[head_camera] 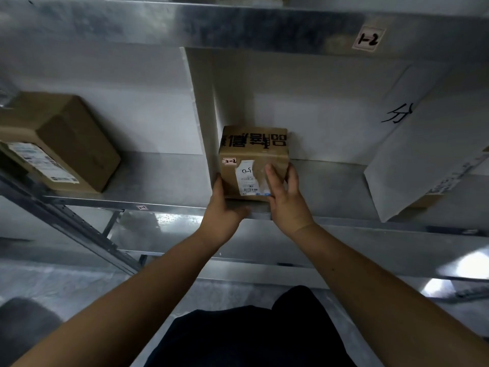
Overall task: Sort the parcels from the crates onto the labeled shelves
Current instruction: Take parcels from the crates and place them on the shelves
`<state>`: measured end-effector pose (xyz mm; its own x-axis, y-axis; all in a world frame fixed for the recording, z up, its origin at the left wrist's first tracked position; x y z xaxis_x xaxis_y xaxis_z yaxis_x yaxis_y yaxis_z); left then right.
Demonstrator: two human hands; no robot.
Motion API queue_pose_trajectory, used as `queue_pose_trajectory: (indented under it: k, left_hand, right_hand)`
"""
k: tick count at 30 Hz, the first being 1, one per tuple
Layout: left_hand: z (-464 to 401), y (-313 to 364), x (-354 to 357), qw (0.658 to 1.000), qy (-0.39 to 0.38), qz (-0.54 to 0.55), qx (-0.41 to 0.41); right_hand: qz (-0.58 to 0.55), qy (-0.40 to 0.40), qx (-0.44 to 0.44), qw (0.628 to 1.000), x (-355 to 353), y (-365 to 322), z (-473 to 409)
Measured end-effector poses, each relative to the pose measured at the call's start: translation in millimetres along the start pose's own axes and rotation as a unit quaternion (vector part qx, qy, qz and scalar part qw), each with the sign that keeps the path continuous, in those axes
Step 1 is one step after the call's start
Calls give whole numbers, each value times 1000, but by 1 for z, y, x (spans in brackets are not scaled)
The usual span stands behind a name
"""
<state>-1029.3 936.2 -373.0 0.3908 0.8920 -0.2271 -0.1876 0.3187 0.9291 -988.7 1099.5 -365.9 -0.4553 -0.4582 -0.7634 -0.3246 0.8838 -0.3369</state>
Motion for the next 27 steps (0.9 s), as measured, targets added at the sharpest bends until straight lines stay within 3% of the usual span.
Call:
queue_pose_trajectory:
  k: [12, 18, 24, 27]
  left_hand:
    - [-12, -1, 6, 998, -7, 42, -40]
    - [0, 3, 3, 996, -6, 49, -74]
    - [41, -8, -4, 990, 68, -35, -118]
    - [53, -23, 4, 983, 48, -100, -148]
  right_hand:
    - [-27, -61, 4, 998, 0, 11, -6]
    - [-17, -85, 48, 995, -10, 8, 13]
    - [-52, -122, 151, 980, -18, -8, 63]
    - [-44, -120, 195, 972, -24, -23, 89]
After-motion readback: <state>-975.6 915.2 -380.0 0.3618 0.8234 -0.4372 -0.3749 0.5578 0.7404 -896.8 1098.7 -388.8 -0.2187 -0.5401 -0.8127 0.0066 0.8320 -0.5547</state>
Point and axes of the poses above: each hand's wrist, its own z-axis away from the middle knuckle, its own x-axis out of the palm, y = z × x, the point moved 9 cm from there along -z, towards the middle knuckle, and after that the axes turned 14 degrees about -x, right-handed, at the moved point
